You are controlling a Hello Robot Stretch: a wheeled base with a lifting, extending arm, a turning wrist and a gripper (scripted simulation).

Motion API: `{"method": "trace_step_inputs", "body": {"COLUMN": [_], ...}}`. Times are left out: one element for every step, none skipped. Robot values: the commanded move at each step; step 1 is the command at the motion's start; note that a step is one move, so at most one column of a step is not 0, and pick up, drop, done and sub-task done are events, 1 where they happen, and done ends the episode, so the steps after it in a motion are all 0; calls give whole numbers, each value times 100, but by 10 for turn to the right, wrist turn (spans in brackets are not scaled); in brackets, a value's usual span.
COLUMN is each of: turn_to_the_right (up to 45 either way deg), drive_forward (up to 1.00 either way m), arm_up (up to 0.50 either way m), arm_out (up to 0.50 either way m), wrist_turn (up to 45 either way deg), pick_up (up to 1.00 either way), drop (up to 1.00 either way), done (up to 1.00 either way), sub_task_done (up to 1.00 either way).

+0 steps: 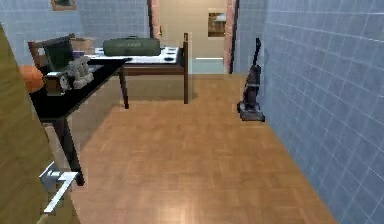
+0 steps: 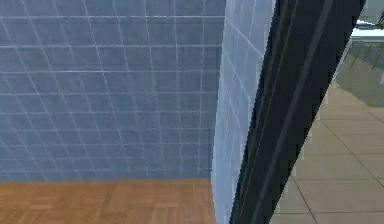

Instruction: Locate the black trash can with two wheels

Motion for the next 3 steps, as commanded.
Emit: {"method": "trace_step_inputs", "body": {"turn_to_the_right": [0, 0, 30], "drive_forward": [100, 100, 0], "arm_up": [0, 0, 0], "arm_out": [0, 0, 0], "wrist_turn": [0, 0, 0], "pick_up": [0, 0, 0], "drop": [0, 0, 0], "done": [0, 0, 0], "sub_task_done": [0, 0, 0]}}
